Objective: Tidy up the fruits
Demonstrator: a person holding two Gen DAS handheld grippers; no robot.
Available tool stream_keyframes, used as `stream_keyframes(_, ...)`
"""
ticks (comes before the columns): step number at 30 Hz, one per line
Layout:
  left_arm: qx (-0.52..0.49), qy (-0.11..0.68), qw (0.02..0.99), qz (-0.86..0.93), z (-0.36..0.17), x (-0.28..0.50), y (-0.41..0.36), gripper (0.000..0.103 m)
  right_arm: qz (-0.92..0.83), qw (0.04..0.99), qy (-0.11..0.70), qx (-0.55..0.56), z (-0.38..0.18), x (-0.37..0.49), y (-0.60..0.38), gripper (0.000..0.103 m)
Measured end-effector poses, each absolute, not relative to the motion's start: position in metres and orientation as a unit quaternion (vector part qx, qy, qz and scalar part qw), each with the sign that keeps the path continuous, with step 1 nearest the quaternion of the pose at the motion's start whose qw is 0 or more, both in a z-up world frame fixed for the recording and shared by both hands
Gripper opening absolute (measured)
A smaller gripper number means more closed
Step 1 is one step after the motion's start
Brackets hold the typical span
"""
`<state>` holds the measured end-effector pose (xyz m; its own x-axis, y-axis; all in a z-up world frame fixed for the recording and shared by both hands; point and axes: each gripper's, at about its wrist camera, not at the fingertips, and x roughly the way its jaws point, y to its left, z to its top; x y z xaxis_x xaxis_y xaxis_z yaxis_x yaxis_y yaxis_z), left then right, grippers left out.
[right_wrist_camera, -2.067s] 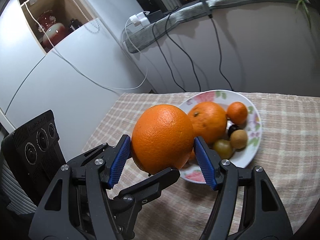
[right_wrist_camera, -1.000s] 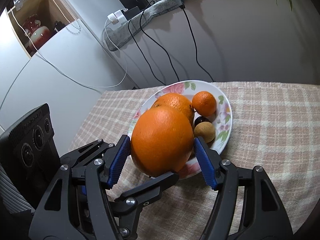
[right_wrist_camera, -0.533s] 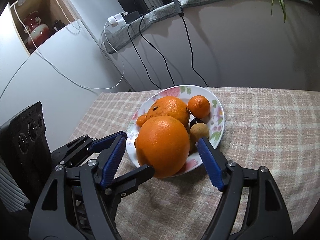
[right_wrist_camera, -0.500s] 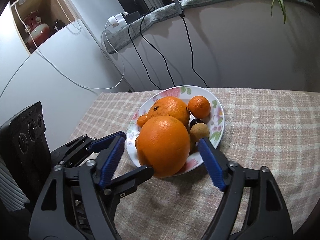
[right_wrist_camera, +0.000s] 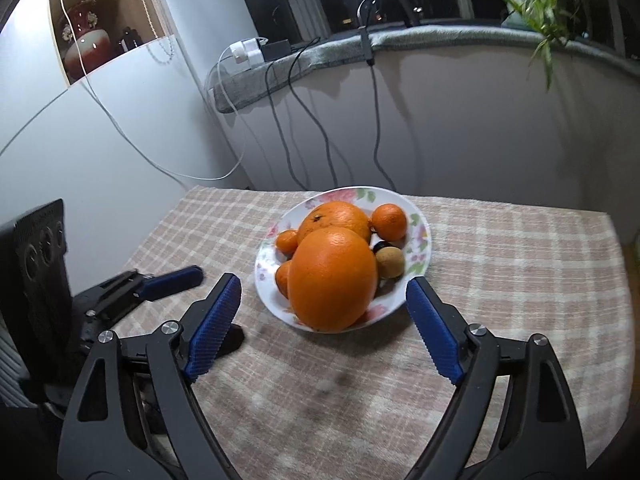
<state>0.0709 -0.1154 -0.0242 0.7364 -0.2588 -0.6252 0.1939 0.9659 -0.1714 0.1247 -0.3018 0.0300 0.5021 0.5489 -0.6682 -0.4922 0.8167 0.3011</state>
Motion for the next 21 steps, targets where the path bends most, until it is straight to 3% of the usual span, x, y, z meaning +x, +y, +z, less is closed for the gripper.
stream_keyframes(2, -0.05, 0.339, 0.932, -0.115, -0.022, 0.067, -0.112, 0.08, 0.291, 0.872, 0.394, 0.027, 0.033, 0.121, -0.303, 0.088)
stream_keyframes(5, -0.047, 0.334, 0.936, -0.104, -0.02, 0.064, -0.109, 0.08, 0.268, 0.883, 0.384, 0.01, 0.036, 0.114, -0.307, 0.098)
stream_keyframes(21, -0.053, 0.325, 0.94, -0.089, -0.011, 0.058, -0.102, 0.08, 0.22, 0.905, 0.363, -0.022, 0.039, 0.104, -0.315, 0.098)
